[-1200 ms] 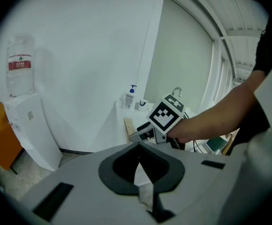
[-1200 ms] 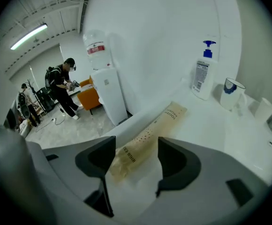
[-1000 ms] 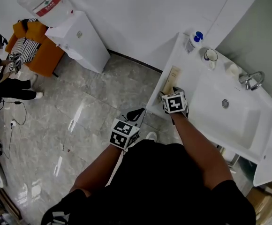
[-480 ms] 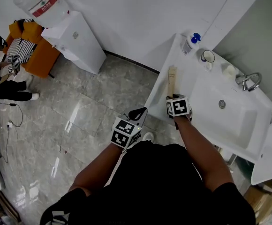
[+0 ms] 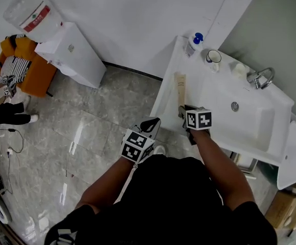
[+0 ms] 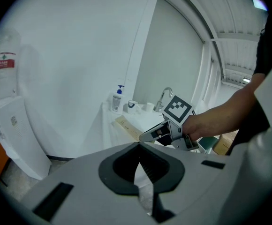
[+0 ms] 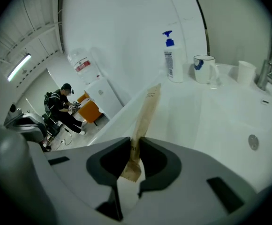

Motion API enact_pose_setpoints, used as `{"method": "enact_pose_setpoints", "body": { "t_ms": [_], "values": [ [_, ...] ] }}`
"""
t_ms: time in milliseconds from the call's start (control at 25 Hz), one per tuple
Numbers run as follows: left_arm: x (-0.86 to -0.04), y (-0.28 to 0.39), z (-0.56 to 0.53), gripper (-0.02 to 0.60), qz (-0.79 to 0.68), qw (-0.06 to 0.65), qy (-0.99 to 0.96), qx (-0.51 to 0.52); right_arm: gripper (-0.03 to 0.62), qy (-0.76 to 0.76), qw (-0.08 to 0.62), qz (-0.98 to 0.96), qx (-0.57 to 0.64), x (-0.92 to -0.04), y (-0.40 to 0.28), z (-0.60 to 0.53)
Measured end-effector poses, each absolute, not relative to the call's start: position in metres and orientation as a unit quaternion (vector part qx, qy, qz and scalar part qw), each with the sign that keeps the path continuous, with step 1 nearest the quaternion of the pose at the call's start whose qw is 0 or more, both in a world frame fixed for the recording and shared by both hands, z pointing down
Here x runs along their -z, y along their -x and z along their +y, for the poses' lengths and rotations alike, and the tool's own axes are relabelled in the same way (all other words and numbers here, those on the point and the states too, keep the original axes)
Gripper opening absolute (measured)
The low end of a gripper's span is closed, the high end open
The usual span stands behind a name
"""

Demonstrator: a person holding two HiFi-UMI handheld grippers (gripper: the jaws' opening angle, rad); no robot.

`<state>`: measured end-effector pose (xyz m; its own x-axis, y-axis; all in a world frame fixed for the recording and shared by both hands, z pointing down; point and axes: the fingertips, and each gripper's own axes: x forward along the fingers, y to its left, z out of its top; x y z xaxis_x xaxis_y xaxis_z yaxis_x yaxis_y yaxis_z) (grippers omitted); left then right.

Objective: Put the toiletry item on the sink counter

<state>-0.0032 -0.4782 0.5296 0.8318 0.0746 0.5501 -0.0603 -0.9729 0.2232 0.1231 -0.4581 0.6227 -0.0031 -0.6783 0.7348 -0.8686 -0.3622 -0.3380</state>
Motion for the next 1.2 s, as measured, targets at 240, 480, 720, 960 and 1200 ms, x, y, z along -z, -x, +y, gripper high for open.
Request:
{"method": "enact_pose_setpoints", "body": {
  "t_ms": [240, 480, 720, 960, 1200],
  "values": [
    [-0.523, -0.02, -0.453, 0.0, 0.048, 0.105, -0.953, -0.281, 0.057, -0.72, 0.062, -0.548, -0.423, -0.591, -0.13, -0.421],
    [-0.509, -0.041, -0.423, 0.0, 0.082, 0.097, -0.956, -0.266, 0.055, -0.742, 0.011, -0.541, -0.395, -0.55, -0.136, -0.373],
    [-0.495, -0.053, -0.386, 0.0, 0.093, 0.098, -0.958, -0.252, 0.055, -0.756, -0.041, -0.544, -0.362, -0.509, -0.142, -0.321],
    [-0.491, -0.069, -0.334, 0.0, 0.099, 0.096, -0.958, -0.252, 0.054, -0.766, -0.072, -0.545, -0.335, -0.486, -0.159, -0.252],
    [-0.493, -0.095, -0.263, 0.0, 0.102, 0.092, -0.956, -0.258, 0.054, -0.767, -0.078, -0.54, -0.337, -0.491, -0.18, -0.168]
  ]
}}
